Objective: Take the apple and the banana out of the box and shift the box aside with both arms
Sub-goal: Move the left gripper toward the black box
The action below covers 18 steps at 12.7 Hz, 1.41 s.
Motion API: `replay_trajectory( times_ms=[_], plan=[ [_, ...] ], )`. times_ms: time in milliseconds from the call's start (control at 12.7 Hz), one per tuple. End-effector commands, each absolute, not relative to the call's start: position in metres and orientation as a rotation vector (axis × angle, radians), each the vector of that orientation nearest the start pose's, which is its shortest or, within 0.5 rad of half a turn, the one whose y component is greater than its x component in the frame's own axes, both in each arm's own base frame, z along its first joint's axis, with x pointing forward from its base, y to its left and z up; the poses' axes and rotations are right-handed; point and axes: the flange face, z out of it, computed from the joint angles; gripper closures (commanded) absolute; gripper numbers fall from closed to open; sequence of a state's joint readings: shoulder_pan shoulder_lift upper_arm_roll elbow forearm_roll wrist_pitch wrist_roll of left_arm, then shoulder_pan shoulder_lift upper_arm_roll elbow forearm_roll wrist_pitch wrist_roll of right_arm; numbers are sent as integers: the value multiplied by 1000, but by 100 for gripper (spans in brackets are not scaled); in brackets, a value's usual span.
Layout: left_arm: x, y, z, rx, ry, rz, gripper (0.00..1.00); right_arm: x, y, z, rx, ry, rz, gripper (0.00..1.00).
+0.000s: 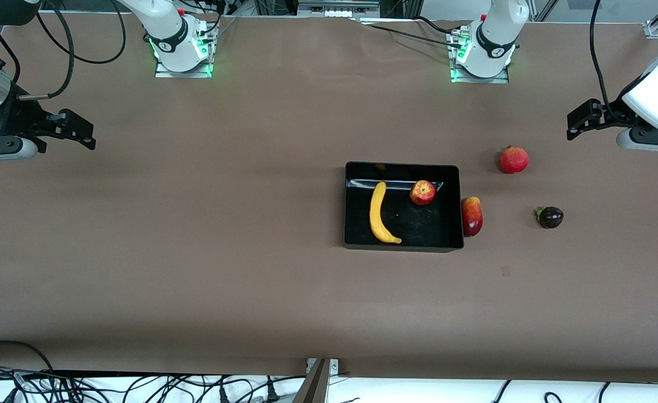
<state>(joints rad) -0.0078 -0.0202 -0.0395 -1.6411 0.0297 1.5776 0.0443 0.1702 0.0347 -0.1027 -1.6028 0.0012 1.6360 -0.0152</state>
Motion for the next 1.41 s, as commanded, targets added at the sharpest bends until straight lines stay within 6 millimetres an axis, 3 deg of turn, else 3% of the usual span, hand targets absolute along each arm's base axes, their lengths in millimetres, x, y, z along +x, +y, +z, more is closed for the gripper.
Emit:
replay_trajectory(
  times_ms=[0,236,550,628,785,942,1099,1178,1335],
  plan=[
    [548,-24,609,-3090,137,92,0,570,40,600,-3146,-124,-5,0],
    [550,-29,611,-3091,134,122,0,570,41,600,-3145,-126,-5,0],
    [555,-29,589,-3113,133,253,0,570,41,600,-3145,-126,-5,0],
    [562,-26,576,-3115,136,290,0,570,41,600,-3145,-126,-5,0],
    [567,-33,575,-3133,154,285,0,570,41,600,-3145,-126,-5,0],
    [585,-45,534,-3127,156,355,0,570,41,600,-3145,-126,-5,0],
    [615,-65,483,-3135,180,308,0,570,41,600,-3145,-123,-5,0],
    [623,-90,461,-3133,157,304,0,570,42,600,-3144,-128,-8,0],
    [630,-145,433,-3134,82,243,0,570,43,600,-3143,-128,-8,0]
  ],
)
